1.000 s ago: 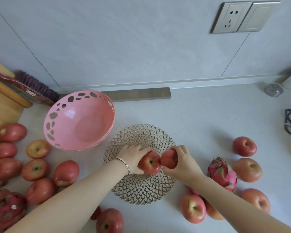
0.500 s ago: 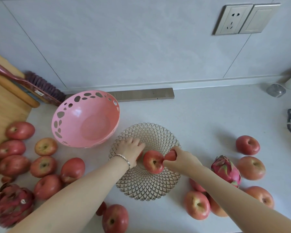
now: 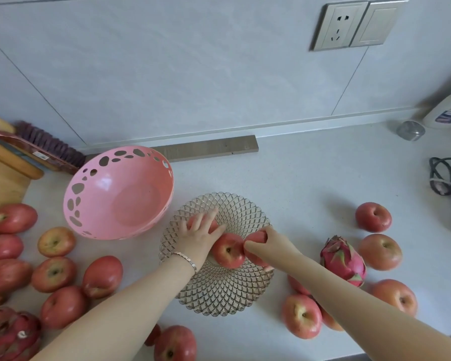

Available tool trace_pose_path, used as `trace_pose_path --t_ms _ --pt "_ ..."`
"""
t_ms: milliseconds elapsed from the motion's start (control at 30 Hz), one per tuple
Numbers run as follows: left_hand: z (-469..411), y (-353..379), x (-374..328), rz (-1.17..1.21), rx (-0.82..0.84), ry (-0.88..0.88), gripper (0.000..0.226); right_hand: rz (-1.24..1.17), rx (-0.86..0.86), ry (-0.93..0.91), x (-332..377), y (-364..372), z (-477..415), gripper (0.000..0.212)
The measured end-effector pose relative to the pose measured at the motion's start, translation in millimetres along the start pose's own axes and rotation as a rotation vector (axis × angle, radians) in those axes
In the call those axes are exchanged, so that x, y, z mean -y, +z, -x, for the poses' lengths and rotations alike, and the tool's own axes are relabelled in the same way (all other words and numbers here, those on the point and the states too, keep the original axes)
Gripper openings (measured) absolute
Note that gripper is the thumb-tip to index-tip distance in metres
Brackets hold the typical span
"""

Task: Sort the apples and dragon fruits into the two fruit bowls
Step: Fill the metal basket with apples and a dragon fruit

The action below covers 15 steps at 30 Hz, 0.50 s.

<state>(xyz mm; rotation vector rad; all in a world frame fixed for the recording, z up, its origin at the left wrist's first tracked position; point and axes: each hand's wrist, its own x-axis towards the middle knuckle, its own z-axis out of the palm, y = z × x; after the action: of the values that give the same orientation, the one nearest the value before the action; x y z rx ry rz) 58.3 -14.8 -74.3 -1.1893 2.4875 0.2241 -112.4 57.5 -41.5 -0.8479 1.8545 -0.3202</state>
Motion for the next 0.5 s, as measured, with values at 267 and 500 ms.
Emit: trace_pose_path --t_ms 267,500 --pt "3 5 1 0.17 0.191 0.082 0.102 -0.581 0.078 0.196 -9 21 -25 0.037" --pt "8 3 -1 0.093 0.073 0.14 0.085 -0.695 0.079 0.198 -9 28 -28 0.037"
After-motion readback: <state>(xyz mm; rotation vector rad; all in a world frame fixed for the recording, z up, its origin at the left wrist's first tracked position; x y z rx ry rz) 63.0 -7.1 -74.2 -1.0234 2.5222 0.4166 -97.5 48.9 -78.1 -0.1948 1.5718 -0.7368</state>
